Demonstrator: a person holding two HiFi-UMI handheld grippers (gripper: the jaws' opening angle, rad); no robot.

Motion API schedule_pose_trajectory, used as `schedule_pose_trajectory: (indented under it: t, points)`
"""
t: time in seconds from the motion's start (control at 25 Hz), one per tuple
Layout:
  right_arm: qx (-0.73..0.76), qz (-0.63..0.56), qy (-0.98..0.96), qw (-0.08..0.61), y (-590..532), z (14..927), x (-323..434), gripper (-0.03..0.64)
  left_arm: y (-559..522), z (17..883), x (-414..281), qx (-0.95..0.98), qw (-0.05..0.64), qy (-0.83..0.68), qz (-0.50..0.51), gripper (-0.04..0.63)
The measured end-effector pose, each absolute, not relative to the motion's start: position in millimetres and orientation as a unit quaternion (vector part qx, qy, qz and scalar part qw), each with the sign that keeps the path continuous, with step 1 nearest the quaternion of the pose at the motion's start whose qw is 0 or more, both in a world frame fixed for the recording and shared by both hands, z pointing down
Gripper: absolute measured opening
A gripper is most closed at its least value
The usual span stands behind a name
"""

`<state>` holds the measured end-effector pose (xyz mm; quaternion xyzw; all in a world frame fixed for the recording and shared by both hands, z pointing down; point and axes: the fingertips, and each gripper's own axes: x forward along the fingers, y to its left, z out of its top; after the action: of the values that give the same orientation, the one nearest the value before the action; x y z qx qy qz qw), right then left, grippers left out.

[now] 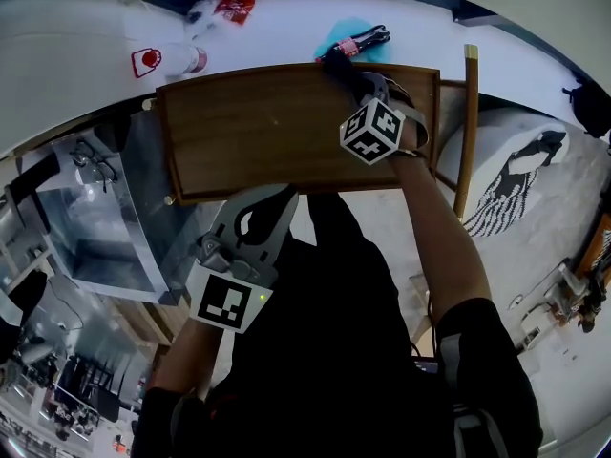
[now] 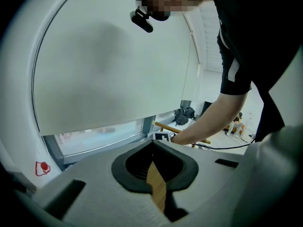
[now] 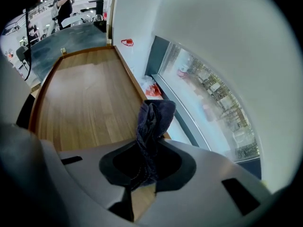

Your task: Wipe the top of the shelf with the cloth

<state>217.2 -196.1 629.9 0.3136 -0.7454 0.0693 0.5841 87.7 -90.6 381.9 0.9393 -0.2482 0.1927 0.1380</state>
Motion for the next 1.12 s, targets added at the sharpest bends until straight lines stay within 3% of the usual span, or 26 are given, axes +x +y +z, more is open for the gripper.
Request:
schedule_pose_trajectory:
  t: [0.72, 1.12]
  points:
    - [0.347, 0.103, -0.685, 0.633, -177, 629, 328, 0.072, -91, 358, 139, 0.949, 0.11, -0.231, 0.181, 0.02]
    - [0.368, 0.086, -0.694, 0.613, -176, 597, 299, 0.072, -88, 345, 97, 0.946, 0.101, -0.256, 0.171, 0.02]
